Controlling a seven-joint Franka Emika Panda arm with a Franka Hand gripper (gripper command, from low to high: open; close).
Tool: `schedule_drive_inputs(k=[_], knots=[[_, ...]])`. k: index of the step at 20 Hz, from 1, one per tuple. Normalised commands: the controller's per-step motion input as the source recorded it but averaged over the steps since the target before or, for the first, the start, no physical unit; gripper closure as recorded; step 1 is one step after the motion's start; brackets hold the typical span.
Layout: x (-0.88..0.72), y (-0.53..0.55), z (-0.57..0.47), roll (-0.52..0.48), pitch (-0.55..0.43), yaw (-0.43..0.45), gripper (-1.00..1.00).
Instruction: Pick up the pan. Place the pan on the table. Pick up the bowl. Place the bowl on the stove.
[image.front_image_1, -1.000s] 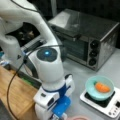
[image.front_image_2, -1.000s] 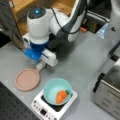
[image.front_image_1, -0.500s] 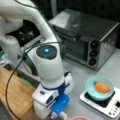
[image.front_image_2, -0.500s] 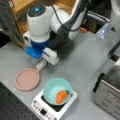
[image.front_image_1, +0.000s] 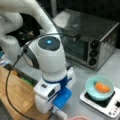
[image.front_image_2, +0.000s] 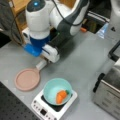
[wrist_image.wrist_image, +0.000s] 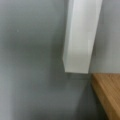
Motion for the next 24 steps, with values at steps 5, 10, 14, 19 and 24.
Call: schedule_drive_inputs(k=[5, 10, 14, 19, 24], knots=[[0.26, 0.12, 0.29, -0.129, 0.262, -0.002, -1.00], [0.14, 0.20, 0.35, -0.103, 0.222, -0.056, -1.00], [0.00, 0.28, 0.30, -0.068, 0.165, -0.104, -1.00], [-0.17, 0.33, 0.22, -0.036, 0.099, -0.123, -1.00], [-0.38, 0.24, 0.10, 0.022, 0.009, -0.064, -1.00]])
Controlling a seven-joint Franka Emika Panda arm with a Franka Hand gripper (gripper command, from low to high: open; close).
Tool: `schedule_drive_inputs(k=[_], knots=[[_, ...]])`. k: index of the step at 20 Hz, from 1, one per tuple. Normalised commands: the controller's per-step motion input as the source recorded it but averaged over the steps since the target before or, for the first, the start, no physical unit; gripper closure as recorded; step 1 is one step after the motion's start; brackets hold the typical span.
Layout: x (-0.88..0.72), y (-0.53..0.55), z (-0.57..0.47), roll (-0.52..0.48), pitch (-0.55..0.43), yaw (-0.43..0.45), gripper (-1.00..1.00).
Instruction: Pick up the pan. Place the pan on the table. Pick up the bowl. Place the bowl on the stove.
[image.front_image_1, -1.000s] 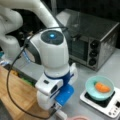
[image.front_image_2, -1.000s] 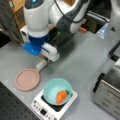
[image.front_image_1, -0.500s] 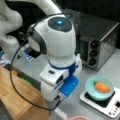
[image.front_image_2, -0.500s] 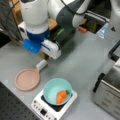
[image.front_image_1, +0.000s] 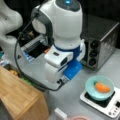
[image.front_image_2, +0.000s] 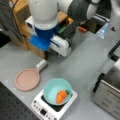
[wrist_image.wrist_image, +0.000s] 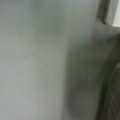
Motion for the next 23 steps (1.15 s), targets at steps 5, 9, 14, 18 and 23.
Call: schedule_drive_inputs(k=[5, 9, 14, 18, 23], knots=[[-0.55, 0.20, 0.08, 0.029, -0.066, -0.079, -1.00], [-0.61, 0.21, 0.05, 0.031, -0.152, -0.073, -1.00], [-0.50, 0.22, 0.06, 0.018, -0.124, -0.077, -1.00], [-0.27, 0.15, -0.06, 0.049, -0.129, -0.054, -1.00], [-0.17, 0.05, -0.13, 0.100, -0.149, -0.038, -1.00]])
